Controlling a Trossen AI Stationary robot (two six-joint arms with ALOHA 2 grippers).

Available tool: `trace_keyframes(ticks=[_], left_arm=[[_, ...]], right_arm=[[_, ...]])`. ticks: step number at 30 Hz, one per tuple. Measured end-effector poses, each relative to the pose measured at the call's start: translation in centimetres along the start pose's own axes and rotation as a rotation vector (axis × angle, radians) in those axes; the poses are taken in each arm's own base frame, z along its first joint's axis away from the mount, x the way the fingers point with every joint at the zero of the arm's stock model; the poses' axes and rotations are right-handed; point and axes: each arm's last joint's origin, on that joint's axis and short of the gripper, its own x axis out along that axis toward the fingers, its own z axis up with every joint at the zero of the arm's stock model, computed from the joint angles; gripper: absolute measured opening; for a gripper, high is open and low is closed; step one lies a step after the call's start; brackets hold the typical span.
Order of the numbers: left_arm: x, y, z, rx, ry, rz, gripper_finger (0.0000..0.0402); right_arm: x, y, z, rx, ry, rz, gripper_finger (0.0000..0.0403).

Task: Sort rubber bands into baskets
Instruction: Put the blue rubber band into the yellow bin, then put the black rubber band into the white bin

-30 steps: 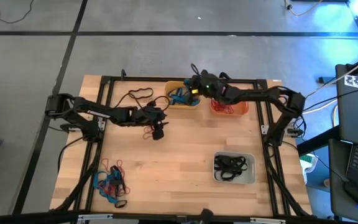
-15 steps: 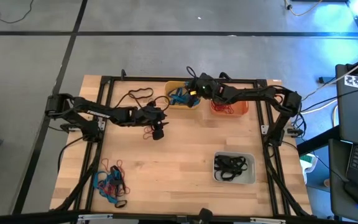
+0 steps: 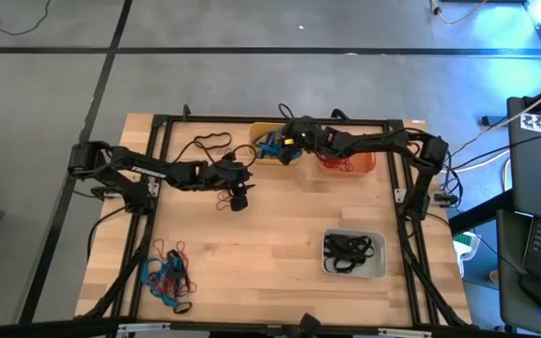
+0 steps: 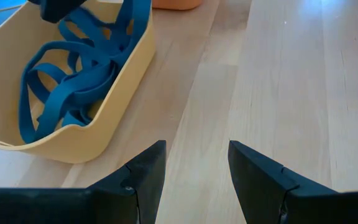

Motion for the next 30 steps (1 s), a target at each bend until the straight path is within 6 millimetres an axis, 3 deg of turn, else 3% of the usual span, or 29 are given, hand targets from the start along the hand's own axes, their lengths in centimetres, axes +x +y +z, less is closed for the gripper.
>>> trace_keyframes(ticks=[6, 15, 21, 30], left_arm=[[0.0, 0.0, 0.0, 0.002, 0.0, 0.0, 0.0172], [-0.8, 0.2, 0.4, -0.011, -0.013, 0.0, 0.0172], [-2.8, 0.9, 1.3, -0.088, -0.07, 0.021, 0.0172], [-3.0, 2.4, 0.6, -0.181, -0.011, 0.275, 0.0172]], right_arm=[[-2.0, -0.1, 1.5, 0.002, -0.039, 0.044, 0.021], [-4.6, 0.7, 2.6, -0.028, -0.03, 0.092, 0.0215], [-7.9, 3.8, 3.8, -0.093, -0.067, 0.183, 0.0215], [-9.7, 9.1, 0.6, -0.199, 0.059, 0.304, 0.0215]])
